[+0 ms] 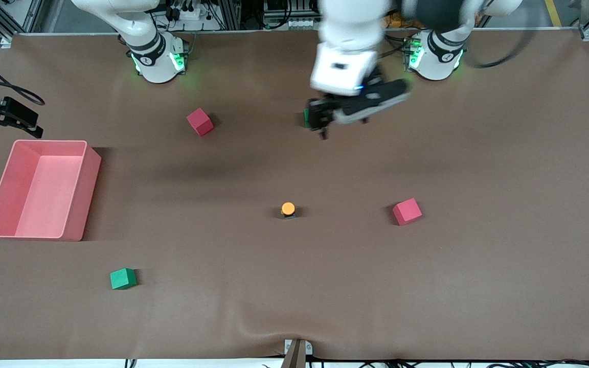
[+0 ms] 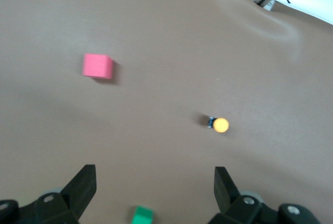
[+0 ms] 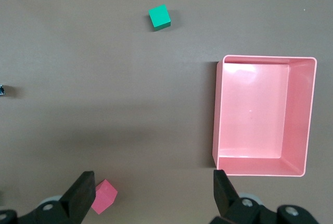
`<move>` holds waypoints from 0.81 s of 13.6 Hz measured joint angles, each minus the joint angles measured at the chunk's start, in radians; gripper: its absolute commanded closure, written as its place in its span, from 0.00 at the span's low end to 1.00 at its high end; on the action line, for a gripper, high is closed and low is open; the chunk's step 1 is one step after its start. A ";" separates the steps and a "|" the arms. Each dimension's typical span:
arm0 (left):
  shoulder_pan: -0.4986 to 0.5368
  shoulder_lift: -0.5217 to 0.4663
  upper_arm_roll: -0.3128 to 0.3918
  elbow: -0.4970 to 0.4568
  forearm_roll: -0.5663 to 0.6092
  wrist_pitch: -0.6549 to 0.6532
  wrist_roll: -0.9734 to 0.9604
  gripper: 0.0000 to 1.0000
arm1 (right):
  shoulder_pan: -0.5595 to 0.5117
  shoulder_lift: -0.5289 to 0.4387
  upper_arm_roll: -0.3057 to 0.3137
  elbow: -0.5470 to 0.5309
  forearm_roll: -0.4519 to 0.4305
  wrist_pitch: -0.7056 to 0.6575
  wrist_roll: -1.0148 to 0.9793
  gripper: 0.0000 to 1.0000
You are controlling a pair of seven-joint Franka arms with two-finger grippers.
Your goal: Place and upright button with both arms
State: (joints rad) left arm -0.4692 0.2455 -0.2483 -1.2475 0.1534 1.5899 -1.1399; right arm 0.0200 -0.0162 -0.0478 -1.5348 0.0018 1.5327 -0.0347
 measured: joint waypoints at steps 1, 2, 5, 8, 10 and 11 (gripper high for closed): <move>0.076 -0.039 0.001 -0.003 -0.036 -0.034 0.076 0.00 | 0.000 0.000 0.000 0.001 0.000 0.000 0.000 0.00; 0.147 -0.069 0.002 -0.008 -0.061 -0.059 0.150 0.00 | 0.000 0.000 0.000 0.001 0.000 0.000 0.000 0.00; 0.294 -0.106 0.003 -0.025 -0.110 -0.114 0.301 0.00 | 0.000 0.000 0.001 0.001 0.000 0.000 0.000 0.00; 0.402 -0.109 0.008 -0.051 -0.113 -0.154 0.506 0.00 | 0.000 0.000 0.001 0.001 0.000 0.000 0.000 0.00; 0.442 -0.122 0.052 -0.086 -0.113 -0.157 0.671 0.00 | 0.000 0.000 0.001 0.001 0.000 0.000 0.000 0.00; 0.452 -0.135 0.077 -0.110 -0.114 -0.155 0.732 0.00 | 0.000 0.000 0.001 0.001 0.000 0.000 0.000 0.00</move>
State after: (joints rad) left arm -0.0175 0.1110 -0.1716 -1.3571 0.0397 1.4346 -0.4081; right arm 0.0199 -0.0159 -0.0470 -1.5340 0.0017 1.5324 -0.0347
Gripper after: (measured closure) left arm 0.000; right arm 0.000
